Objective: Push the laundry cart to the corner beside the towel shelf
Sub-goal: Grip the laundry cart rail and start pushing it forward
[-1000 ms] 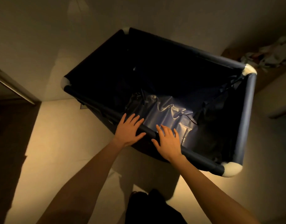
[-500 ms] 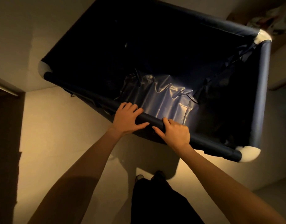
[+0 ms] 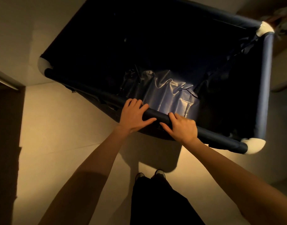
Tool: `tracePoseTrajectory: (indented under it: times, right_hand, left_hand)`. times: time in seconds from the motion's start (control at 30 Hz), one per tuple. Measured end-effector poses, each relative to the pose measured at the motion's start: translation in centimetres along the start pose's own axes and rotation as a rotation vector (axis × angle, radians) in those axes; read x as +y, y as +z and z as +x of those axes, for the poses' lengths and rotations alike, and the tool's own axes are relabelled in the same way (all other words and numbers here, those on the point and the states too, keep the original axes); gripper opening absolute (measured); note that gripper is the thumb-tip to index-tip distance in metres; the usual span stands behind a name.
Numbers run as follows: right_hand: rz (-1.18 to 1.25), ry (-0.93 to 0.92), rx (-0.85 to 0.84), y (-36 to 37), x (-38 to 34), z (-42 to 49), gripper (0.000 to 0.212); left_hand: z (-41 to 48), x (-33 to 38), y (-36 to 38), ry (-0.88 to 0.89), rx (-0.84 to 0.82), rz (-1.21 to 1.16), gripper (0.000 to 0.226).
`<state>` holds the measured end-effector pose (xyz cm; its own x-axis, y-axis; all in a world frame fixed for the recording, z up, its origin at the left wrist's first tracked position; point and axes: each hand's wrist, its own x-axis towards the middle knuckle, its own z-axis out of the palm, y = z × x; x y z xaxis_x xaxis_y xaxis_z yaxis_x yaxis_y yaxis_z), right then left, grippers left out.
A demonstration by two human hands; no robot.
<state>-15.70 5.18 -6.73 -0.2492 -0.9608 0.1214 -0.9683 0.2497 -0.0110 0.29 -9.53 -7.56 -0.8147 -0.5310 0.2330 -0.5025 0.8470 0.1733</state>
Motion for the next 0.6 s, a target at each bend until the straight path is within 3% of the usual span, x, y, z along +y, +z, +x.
tracePoseTrajectory:
  times: [0.37,0.6]
  right_hand:
    - [0.022,-0.09,0.029,0.7,1.2,2.2,0.056]
    - [-0.002,-0.18,-0.029,1.2,1.5,4.7,0.047]
  left_hand:
    - [0.2,0.0,0.2,-0.102,-0.024,0.002,0.059]
    - [0.8,-1.3,0.6,-0.158,-0.01,0.011,0.058]
